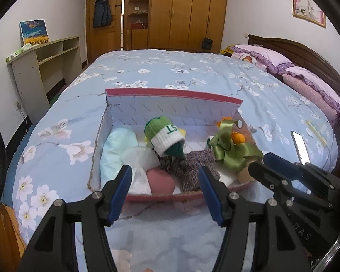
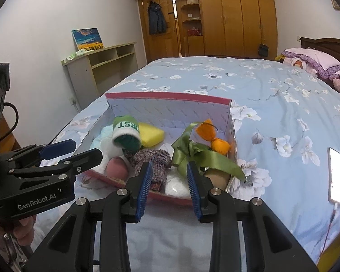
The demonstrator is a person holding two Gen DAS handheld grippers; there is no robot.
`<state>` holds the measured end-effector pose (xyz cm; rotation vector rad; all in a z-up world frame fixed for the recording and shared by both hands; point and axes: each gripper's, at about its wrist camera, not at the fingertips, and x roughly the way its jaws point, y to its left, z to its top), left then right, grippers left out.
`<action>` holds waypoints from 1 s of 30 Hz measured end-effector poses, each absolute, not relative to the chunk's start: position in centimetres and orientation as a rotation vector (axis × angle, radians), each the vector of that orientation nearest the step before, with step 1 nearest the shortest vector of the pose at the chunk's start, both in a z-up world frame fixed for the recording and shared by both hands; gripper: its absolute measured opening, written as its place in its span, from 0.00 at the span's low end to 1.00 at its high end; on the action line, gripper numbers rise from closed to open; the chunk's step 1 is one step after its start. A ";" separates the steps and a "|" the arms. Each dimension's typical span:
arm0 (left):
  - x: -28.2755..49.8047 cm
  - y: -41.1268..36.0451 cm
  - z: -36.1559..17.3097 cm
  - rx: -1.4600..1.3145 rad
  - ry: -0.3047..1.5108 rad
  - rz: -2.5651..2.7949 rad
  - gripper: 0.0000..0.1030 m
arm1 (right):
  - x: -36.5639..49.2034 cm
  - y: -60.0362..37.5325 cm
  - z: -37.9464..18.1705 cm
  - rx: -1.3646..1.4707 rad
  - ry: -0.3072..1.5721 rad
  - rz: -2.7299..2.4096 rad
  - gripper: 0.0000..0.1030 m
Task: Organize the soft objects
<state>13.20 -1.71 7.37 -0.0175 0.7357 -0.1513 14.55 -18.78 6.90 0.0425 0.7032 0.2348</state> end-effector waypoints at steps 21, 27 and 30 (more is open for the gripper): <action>11.2 -1.0 3.8 -0.058 0.811 -0.129 0.62 | 12.2 -17.9 4.1 0.066 0.763 0.220 0.32; 11.7 -1.1 2.3 -0.059 0.848 -0.126 0.62 | 12.6 -17.8 3.0 0.060 0.784 0.206 0.32; 12.1 -1.1 1.6 -0.061 0.866 -0.122 0.62 | 12.9 -18.0 2.4 0.069 0.799 0.201 0.32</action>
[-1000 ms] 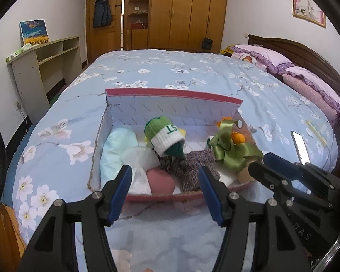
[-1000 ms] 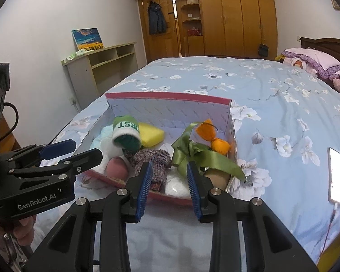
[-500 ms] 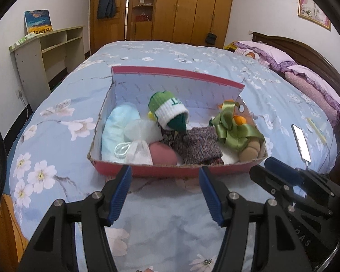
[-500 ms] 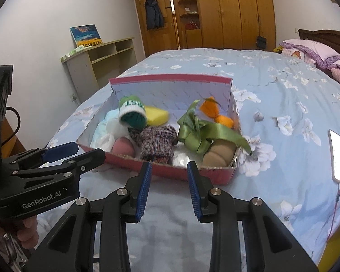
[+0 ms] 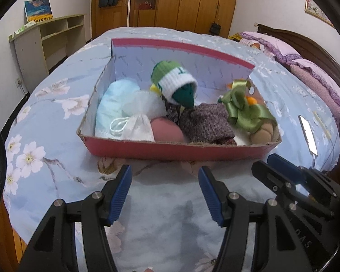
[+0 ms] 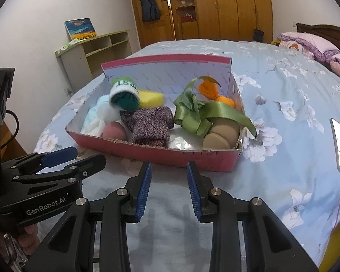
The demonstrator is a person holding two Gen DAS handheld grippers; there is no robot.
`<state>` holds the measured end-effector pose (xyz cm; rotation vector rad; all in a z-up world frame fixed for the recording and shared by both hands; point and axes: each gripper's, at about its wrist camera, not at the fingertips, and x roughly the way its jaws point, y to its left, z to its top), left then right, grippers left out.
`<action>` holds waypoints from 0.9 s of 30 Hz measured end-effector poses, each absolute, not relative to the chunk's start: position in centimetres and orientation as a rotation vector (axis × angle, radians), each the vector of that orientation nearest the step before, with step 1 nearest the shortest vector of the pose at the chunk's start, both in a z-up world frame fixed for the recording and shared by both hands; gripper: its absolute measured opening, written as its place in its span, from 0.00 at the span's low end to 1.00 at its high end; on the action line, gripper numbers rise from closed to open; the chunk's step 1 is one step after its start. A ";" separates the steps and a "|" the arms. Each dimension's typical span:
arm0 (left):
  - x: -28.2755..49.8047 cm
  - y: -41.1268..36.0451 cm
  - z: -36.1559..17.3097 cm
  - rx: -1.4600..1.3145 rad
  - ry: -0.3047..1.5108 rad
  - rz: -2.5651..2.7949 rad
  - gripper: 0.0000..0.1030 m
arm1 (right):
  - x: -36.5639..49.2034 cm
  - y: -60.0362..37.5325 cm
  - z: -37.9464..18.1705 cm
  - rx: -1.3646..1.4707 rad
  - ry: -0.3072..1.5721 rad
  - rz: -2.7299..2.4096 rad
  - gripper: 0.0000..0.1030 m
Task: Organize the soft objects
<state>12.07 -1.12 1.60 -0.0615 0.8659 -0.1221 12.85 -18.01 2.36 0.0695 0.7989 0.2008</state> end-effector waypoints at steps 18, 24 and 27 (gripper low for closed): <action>12.9 -1.1 0.4 -0.053 0.898 -0.088 0.62 | 13.6 -18.2 1.1 0.092 0.836 0.194 0.32; 12.8 -1.3 0.4 -0.051 0.896 -0.089 0.62 | 13.6 -18.2 1.1 0.091 0.834 0.193 0.32; 12.8 -1.3 0.4 -0.051 0.896 -0.088 0.62 | 13.6 -18.2 1.0 0.090 0.835 0.194 0.32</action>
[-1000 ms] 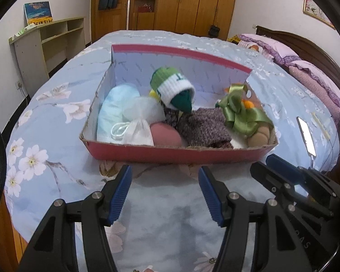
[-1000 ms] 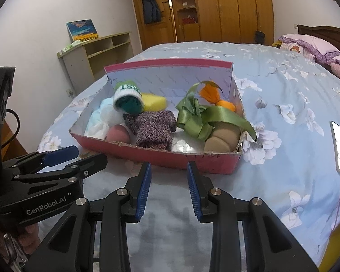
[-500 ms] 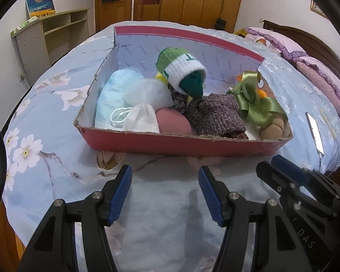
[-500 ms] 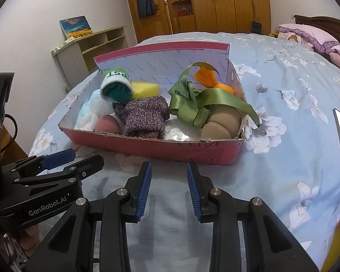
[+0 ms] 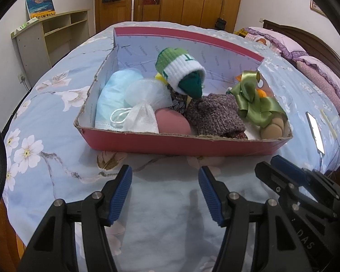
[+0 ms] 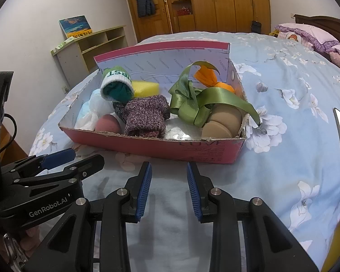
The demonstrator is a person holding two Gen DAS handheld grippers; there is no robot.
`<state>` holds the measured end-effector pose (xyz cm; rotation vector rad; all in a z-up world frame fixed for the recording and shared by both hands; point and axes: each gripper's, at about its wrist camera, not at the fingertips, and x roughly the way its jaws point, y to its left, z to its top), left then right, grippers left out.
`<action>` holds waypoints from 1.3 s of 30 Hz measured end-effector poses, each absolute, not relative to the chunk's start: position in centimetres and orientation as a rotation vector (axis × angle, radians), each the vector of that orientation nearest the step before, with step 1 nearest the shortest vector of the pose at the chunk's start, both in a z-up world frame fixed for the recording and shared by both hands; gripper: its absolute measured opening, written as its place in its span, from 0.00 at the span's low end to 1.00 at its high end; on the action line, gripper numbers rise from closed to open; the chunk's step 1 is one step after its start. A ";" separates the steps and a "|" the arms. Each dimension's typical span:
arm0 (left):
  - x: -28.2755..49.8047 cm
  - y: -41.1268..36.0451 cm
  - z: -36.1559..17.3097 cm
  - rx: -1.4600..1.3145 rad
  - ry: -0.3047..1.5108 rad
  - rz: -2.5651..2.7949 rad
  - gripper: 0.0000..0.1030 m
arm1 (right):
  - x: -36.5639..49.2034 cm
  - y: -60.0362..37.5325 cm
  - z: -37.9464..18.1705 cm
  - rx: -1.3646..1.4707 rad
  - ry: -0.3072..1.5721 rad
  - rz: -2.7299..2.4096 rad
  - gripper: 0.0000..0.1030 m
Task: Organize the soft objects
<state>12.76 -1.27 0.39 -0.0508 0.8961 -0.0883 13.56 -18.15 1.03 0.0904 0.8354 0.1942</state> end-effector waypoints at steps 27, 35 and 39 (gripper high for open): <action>12.5 -1.5 0.5 -0.048 0.897 -0.085 0.62 | 13.4 -18.0 0.9 0.094 0.841 0.193 0.32; 12.6 -1.5 0.3 -0.046 0.903 -0.081 0.62 | 13.4 -18.0 0.9 0.095 0.842 0.194 0.32; 12.7 -1.4 0.2 -0.047 0.908 -0.080 0.62 | 13.4 -17.9 0.9 0.096 0.842 0.192 0.32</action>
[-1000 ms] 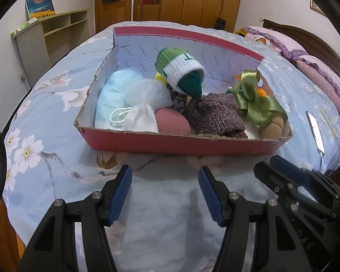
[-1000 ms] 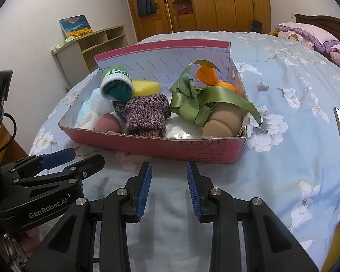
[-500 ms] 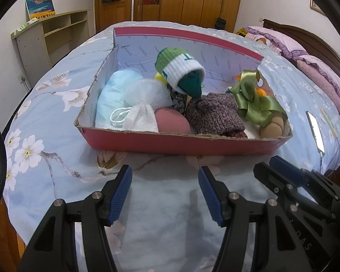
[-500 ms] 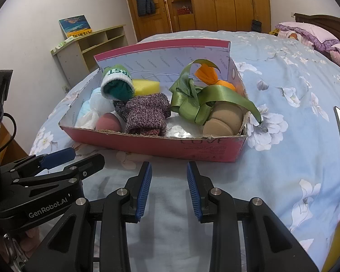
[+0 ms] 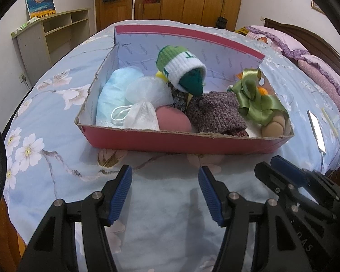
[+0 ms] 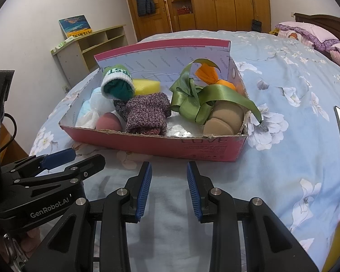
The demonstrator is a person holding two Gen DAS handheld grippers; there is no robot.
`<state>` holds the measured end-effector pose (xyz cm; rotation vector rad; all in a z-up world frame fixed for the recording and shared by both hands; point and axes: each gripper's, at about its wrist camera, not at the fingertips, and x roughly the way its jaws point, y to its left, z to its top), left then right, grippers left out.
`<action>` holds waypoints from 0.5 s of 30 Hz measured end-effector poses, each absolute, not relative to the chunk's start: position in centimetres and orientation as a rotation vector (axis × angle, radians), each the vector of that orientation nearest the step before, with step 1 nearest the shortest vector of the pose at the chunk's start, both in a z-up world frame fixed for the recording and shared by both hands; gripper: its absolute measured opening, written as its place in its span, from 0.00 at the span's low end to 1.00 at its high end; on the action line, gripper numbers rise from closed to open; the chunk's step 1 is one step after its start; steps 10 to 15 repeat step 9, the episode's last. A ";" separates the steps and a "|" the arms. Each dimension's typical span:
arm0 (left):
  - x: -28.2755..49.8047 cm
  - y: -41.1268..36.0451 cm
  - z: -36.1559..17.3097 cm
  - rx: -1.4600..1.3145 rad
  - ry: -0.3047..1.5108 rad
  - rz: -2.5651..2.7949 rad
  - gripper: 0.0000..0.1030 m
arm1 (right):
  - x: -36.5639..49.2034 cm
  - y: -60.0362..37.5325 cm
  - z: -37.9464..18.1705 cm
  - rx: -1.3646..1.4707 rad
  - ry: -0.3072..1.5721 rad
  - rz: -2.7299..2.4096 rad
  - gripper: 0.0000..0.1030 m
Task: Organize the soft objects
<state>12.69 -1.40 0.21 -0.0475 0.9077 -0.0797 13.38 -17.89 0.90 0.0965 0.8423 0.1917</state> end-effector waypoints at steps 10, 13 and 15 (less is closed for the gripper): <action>12.7 -1.2 0.1 -0.051 0.917 -0.080 0.62 | 13.3 -17.8 0.9 0.097 0.842 0.192 0.32; 12.7 -1.2 0.1 -0.051 0.917 -0.080 0.62 | 13.3 -17.8 0.9 0.097 0.842 0.192 0.32; 12.7 -1.2 0.1 -0.051 0.917 -0.080 0.62 | 13.3 -17.8 0.9 0.097 0.842 0.192 0.32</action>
